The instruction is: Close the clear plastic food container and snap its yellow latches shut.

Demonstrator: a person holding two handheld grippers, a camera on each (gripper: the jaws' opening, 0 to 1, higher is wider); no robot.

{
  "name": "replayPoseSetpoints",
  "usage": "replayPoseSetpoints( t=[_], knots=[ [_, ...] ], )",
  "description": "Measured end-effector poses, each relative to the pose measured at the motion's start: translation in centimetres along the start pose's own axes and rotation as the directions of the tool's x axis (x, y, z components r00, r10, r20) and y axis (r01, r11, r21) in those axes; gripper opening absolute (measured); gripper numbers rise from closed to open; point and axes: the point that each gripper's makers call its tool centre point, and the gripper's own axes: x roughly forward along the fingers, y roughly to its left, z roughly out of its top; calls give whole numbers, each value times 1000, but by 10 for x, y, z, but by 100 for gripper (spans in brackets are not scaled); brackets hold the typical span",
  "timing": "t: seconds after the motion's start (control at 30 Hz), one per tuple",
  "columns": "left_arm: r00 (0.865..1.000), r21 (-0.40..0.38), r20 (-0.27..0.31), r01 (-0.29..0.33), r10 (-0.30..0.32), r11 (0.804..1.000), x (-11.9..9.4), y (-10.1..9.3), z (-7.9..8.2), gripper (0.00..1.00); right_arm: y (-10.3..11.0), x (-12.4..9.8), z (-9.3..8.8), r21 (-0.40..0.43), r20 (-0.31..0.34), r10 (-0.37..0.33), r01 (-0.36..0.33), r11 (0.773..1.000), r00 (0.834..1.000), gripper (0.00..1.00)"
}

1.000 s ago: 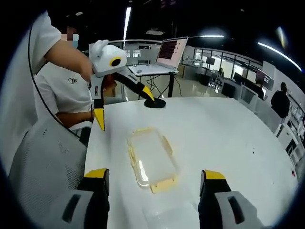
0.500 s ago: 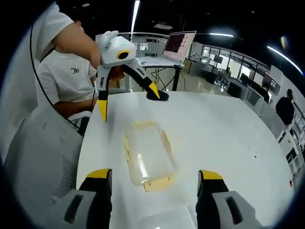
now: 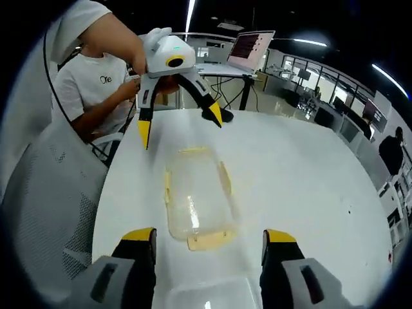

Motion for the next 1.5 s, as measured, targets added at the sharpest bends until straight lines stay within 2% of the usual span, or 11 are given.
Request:
replayPoseSetpoints(
  t=[0.17,0.33,0.6,0.8,0.93,1.27,1.4,1.5],
  knots=[
    [999,31,-19,31,-31,999,5,-4,-3,85,2,6,-4,-38,-24,24,-25,999,999,64],
    [999,63,-46,31,-28,998,10,-3,-6,79,-1,11,-5,-42,-37,29,-31,999,999,62],
    [996,90,-79,49,-42,995,13,1,-14,76,-1,18,-8,-71,-62,48,-53,996,997,60],
    [992,93,-110,76,-66,993,16,1,-22,74,0,24,-13,-88,-93,68,-76,993,993,57],
    [991,99,-115,79,-68,992,17,3,-24,69,2,28,-14,-97,-103,75,-85,992,992,55],
    [985,127,-153,104,-84,986,22,4,-37,64,-2,32,-17,-112,-126,68,-82,990,990,51],
    [981,125,-168,122,-101,985,23,1,-41,59,-2,35,-19,-120,-144,74,-92,989,987,50],
    [980,139,-174,123,-98,983,24,2,-42,59,-1,37,-22,-120,-158,85,-104,987,984,48]
  ],
)
